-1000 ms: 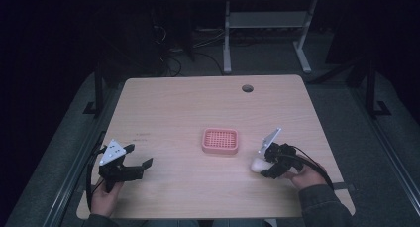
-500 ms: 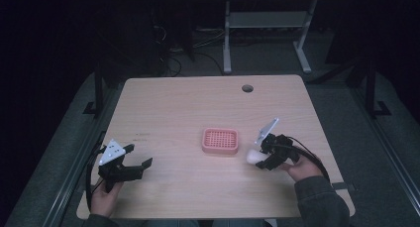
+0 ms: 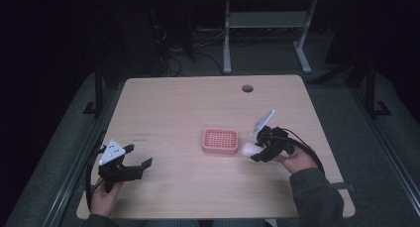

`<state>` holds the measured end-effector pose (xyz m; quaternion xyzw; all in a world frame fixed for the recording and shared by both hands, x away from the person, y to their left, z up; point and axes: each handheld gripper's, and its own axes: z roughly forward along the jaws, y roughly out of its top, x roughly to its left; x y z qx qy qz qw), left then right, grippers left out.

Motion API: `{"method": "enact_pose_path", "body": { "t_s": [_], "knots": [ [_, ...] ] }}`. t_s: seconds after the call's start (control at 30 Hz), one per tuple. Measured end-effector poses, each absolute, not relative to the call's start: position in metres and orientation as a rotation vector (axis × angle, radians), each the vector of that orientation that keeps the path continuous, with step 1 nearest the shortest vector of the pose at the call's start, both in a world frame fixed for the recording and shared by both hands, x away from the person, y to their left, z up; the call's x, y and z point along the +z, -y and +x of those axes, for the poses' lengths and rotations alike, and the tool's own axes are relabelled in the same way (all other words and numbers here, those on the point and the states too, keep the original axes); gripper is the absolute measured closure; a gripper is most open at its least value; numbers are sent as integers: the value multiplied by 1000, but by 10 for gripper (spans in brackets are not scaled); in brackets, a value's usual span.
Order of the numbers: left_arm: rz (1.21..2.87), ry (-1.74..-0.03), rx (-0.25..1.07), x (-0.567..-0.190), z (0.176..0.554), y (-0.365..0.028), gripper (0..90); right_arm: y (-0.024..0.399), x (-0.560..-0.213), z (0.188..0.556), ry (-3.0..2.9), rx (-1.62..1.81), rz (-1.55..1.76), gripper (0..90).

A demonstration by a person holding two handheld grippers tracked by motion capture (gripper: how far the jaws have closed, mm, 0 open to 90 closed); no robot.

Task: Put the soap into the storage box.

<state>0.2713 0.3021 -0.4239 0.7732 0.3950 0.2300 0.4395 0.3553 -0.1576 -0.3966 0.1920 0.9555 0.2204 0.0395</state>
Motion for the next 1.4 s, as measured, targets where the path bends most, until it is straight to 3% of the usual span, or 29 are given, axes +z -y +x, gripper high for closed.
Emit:
{"method": "enact_pose_path", "body": {
  "t_s": [0.93,1.4],
  "knots": [
    [1917,-978,575,-423,271,-302,145,117,-372,386,-2929,654,483,486],
    [1920,-977,574,-423,272,-302,145,101,-379,399,-2948,663,470,486]
  ]
}}
